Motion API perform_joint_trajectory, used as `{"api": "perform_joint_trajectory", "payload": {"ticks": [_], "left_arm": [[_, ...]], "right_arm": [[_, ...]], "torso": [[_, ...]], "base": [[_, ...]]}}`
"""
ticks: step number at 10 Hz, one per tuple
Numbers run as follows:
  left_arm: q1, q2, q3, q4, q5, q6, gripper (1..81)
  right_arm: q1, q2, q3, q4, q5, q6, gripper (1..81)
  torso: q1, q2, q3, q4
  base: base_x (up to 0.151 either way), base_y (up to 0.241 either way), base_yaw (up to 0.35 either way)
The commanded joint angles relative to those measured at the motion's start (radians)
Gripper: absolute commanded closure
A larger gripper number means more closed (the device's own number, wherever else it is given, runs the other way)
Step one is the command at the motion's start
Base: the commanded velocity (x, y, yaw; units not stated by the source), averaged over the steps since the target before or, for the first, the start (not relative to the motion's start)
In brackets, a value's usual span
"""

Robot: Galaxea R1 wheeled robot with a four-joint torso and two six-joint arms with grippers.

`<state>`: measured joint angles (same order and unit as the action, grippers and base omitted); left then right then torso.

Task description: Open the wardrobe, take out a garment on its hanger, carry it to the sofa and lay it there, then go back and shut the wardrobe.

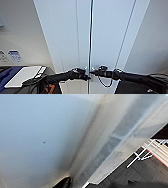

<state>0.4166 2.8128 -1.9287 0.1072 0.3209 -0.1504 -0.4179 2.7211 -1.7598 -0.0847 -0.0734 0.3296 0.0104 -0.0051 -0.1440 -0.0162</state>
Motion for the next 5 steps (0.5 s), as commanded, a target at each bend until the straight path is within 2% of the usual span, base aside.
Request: {"api": "perform_joint_trajectory", "payload": {"ticks": [1, 3, 5], "left_arm": [[-0.031, -0.113, 0.385, -0.054, -0.002, 0.002, 1.0], [0.029, -0.238, 0.529, -0.049, -0.011, 0.006, 1.0], [0.067, -0.323, 0.635, -0.049, -0.016, 0.011, 1.0]], "right_arm": [[0.050, 0.007, 0.185, 0.020, -0.068, 0.014, 1.0], [0.007, -0.039, 0.282, -0.019, -0.069, -0.001, 1.0], [-0.051, -0.091, 0.397, -0.078, -0.069, -0.001, 1.0]], "torso": [[0.000, 0.000, 0.000, 0.000], [0.001, 0.000, 0.000, 0.000], [0.001, 0.001, 0.000, 0.000]], "base": [[0.000, 0.000, 0.000], [0.000, 0.000, 0.000], [0.000, 0.000, 0.000]]}}
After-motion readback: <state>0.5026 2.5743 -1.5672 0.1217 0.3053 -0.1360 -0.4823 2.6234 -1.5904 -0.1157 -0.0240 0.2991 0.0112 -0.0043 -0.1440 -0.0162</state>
